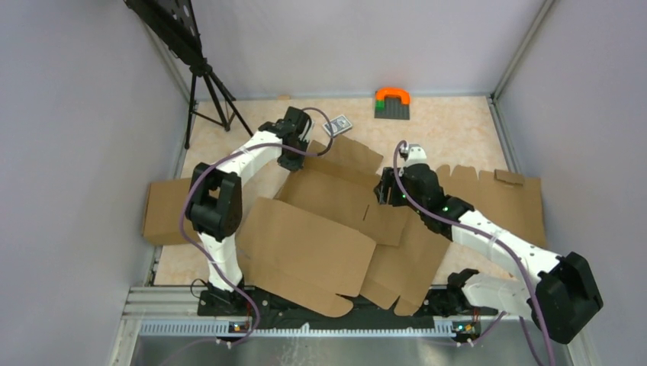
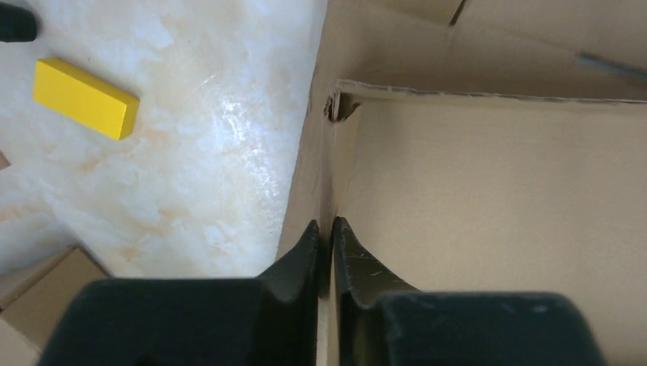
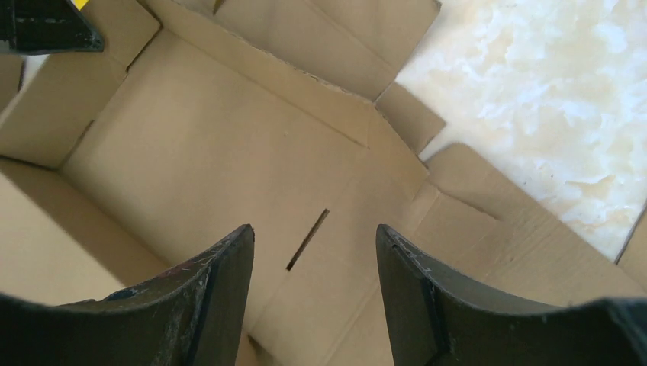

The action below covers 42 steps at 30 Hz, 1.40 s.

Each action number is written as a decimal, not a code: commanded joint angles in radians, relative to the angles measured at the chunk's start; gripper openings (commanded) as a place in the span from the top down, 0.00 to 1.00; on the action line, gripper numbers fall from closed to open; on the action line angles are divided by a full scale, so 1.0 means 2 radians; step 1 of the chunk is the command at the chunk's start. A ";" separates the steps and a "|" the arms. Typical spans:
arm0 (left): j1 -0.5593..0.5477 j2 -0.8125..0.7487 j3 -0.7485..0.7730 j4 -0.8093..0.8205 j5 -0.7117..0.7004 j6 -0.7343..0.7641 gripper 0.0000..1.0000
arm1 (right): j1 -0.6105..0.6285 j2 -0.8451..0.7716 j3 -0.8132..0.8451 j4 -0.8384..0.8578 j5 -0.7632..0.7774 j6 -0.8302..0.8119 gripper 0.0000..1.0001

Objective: Fold the paper box
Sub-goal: Fold the paper box at the center of the board.

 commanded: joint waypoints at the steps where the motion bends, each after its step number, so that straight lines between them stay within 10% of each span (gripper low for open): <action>1: -0.014 -0.035 -0.028 0.042 -0.060 -0.020 0.82 | -0.002 -0.027 -0.014 0.009 -0.024 0.018 0.41; 5: -0.016 -0.049 -0.034 0.027 -0.062 -0.024 0.64 | -0.003 -0.029 -0.008 0.004 -0.034 0.014 0.41; 18: -0.011 -0.038 -0.051 -0.037 -0.059 -0.045 0.51 | -0.008 -0.037 0.005 0.003 -0.046 0.003 0.40; 30: 0.011 -0.037 -0.087 -0.012 -0.022 -0.060 0.68 | -0.009 -0.038 0.011 0.002 -0.052 0.003 0.40; 34: 0.009 -0.041 -0.105 0.010 -0.048 -0.072 1.00 | -0.009 -0.037 0.012 0.005 -0.055 0.003 0.40; 42: -0.008 -0.058 -0.128 0.031 -0.115 -0.081 1.00 | -0.010 -0.031 0.016 0.005 -0.056 -0.002 0.40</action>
